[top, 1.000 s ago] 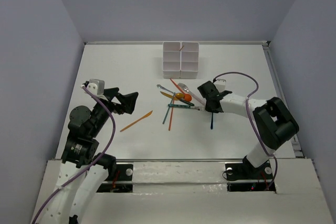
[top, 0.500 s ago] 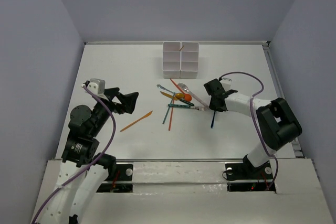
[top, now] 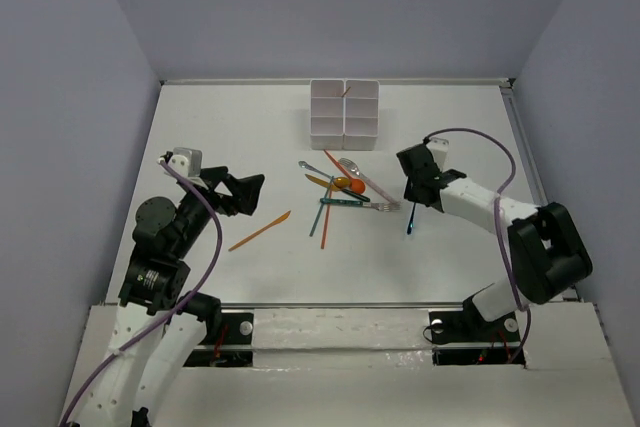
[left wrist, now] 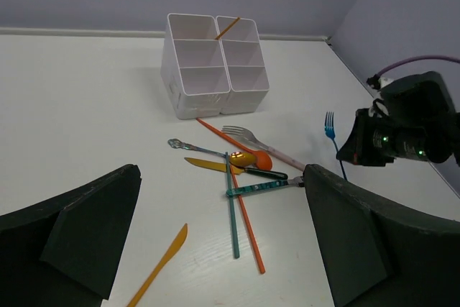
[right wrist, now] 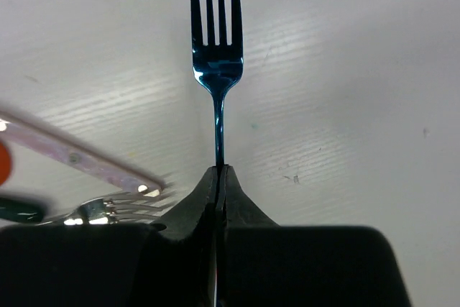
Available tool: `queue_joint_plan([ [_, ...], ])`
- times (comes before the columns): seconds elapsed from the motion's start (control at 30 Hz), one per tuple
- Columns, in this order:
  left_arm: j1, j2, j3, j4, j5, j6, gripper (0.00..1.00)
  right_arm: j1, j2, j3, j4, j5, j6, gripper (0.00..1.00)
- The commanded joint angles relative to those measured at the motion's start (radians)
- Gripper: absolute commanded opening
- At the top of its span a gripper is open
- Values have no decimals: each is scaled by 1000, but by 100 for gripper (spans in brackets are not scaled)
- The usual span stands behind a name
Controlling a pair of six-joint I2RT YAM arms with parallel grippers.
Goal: Sort the eating utensils into containers
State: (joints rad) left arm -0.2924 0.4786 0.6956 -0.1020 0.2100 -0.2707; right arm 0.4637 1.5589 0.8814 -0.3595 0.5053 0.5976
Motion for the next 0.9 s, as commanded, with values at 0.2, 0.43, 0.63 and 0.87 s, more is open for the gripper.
queue_joint_plan([
  [0.2,16,15,2,47,25,4,99,-7,-254,27,342,24,-232,0],
  [0.43,25,23,2,44,23,7,99,13,-80,163,817,61,-404,0],
  [0.63,25,31,4,45,26,8,99,23,176,364,1065,107,-581,0],
  [0.87,56,44,4,47,28,10,99,23,432,614,1180,88,-662,0],
])
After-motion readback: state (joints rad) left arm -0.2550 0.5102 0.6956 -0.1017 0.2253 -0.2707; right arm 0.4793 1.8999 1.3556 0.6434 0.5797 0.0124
